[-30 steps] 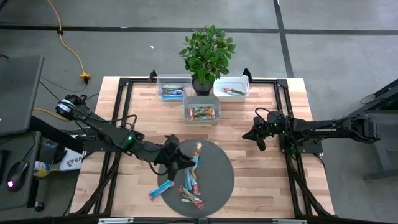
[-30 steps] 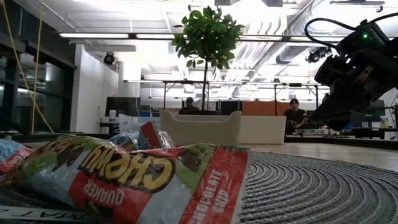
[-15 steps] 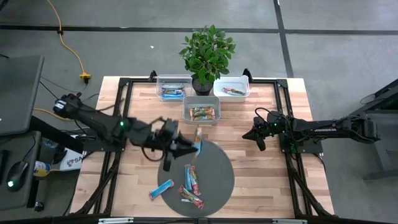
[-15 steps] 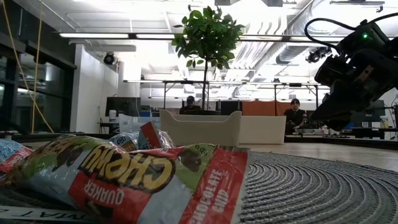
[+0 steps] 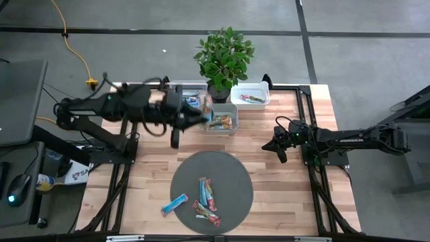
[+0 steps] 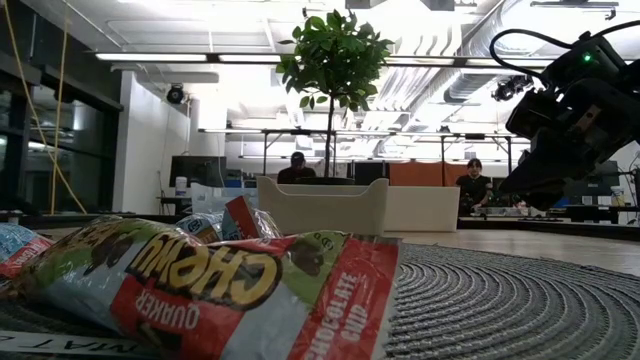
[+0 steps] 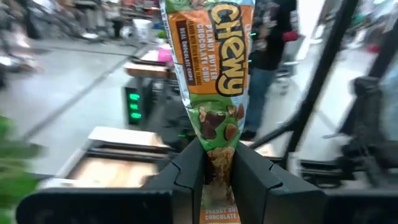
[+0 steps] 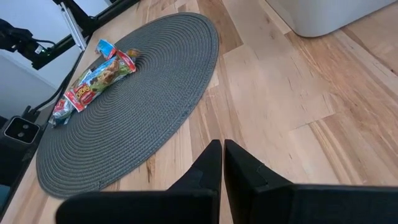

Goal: Pick and place Granola Bars by type
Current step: Put the orange granola bar into the gray bin

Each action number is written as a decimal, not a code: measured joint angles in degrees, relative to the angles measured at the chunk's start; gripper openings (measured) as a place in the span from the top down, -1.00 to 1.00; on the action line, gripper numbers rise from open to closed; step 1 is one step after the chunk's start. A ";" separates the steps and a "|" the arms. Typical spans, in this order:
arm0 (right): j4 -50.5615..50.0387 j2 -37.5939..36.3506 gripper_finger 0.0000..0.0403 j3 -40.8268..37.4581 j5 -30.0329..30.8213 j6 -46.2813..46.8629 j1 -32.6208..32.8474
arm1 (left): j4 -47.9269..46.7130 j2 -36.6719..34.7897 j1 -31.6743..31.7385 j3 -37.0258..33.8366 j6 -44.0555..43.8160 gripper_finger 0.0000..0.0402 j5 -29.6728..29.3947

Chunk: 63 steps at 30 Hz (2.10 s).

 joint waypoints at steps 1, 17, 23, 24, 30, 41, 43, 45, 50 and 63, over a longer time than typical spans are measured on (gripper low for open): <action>0.00 0.00 1.00 -0.01 0.00 0.00 -0.01 | -1.27 0.00 1.23 1.08 1.62 0.68 0.37; 0.00 0.00 1.00 0.01 0.00 0.00 -0.02 | -12.36 5.76 15.20 3.62 21.43 0.68 7.57; 0.00 0.00 1.00 0.00 0.00 0.00 -0.01 | -15.27 11.26 14.97 3.58 26.00 0.68 1.73; 0.00 0.00 1.00 0.00 0.00 0.00 0.00 | -16.09 12.14 14.68 3.58 26.03 0.68 1.40; 0.00 0.00 1.00 0.01 0.00 0.00 0.00 | -22.12 18.23 13.05 3.56 24.44 0.68 -5.72; 0.00 -0.10 1.00 0.01 0.00 0.00 0.00 | -29.74 30.38 7.69 3.58 16.94 0.68 -27.04; -0.05 -0.04 1.00 -0.01 0.00 0.00 0.00 | -30.59 32.45 7.30 3.53 16.56 0.68 -29.52; 0.05 0.00 1.00 0.01 0.00 0.00 -0.01 | -30.44 34.10 7.20 3.62 16.53 0.68 -30.87; -0.02 -0.07 1.00 0.01 0.00 0.00 0.00 | -29.50 38.10 7.81 3.59 16.88 0.68 -33.90; -0.24 -0.06 1.00 0.01 0.00 0.00 -0.01 | -28.87 43.97 15.97 3.56 16.40 0.68 -23.71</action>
